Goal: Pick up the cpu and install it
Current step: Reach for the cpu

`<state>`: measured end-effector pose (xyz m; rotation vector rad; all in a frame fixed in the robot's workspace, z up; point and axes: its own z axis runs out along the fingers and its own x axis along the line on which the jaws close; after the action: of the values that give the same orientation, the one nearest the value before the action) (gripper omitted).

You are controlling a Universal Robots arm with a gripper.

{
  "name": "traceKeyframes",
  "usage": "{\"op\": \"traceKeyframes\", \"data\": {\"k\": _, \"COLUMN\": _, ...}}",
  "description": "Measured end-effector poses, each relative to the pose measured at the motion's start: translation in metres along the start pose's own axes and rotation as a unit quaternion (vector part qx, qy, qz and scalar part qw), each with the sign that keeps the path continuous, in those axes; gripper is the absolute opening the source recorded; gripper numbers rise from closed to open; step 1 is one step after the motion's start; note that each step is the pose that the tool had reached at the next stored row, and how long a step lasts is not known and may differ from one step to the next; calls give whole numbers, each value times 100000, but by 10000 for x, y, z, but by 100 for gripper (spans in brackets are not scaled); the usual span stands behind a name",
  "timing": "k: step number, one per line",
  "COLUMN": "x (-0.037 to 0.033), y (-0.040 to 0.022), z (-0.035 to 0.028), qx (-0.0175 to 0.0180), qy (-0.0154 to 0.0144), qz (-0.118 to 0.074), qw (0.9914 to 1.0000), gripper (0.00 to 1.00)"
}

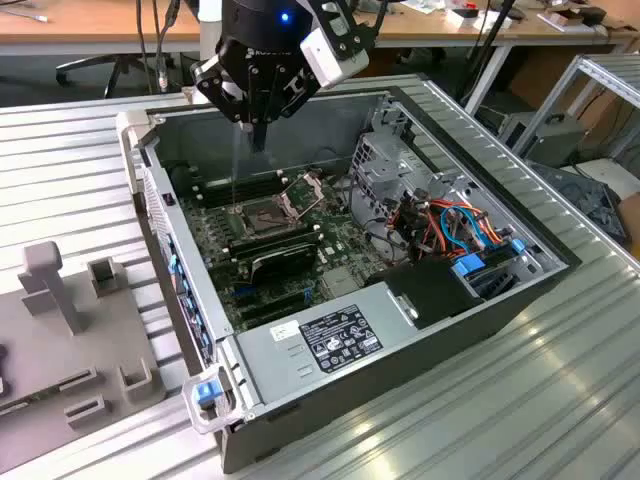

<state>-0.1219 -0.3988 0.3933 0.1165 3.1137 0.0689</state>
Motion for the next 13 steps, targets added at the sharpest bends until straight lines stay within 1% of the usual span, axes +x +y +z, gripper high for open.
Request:
{"op": "traceKeyframes", "data": {"k": 5, "x": 1, "y": 0, "z": 0, "qx": 0, "qy": -1, "qz": -2, "qw": 100000, "gripper": 11}}
{"op": "traceKeyframes", "data": {"k": 13, "x": 25, "y": -2, "z": -1, "qx": 1, "qy": 1, "qz": 7, "qw": 100000, "gripper": 11}}
